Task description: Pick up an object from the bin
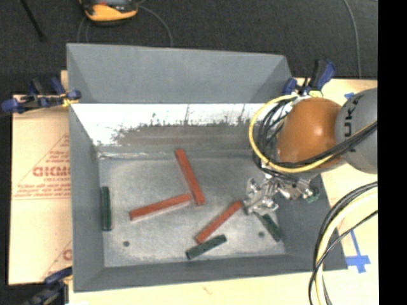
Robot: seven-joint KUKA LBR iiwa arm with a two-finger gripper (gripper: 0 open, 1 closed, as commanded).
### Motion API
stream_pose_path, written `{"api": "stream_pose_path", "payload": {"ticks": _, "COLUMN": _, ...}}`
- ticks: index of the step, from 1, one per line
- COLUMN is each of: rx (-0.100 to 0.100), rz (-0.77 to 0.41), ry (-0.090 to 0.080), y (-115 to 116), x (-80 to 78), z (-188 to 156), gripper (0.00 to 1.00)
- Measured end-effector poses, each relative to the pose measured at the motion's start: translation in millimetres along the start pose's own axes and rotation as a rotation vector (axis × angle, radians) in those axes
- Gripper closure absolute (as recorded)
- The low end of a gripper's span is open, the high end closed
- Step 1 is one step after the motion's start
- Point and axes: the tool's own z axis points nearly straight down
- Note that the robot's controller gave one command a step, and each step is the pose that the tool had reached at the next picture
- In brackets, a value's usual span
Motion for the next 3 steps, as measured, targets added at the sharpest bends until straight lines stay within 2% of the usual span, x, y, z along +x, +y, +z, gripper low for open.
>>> {"api": "stream_pose_path", "payload": {"ticks": 1, "rx": 0.009, "rz": -0.002, "ry": -0.028, "y": 1.8, "x": -6.9, "z": 1.4, "gripper": 0.0}}
{"api": "stream_pose_path", "payload": {"ticks": 2, "rx": 0.008, "rz": -0.002, "ry": -0.027, "y": 1.8, "x": -6.5, "z": 1.4, "gripper": 0.0}}
{"api": "stream_pose_path", "payload": {"ticks": 3, "rx": 0.013, "rz": -0.306, "ry": -0.006, "y": 46.3, "x": 0.2, "z": -1.5, "gripper": 1.0}}
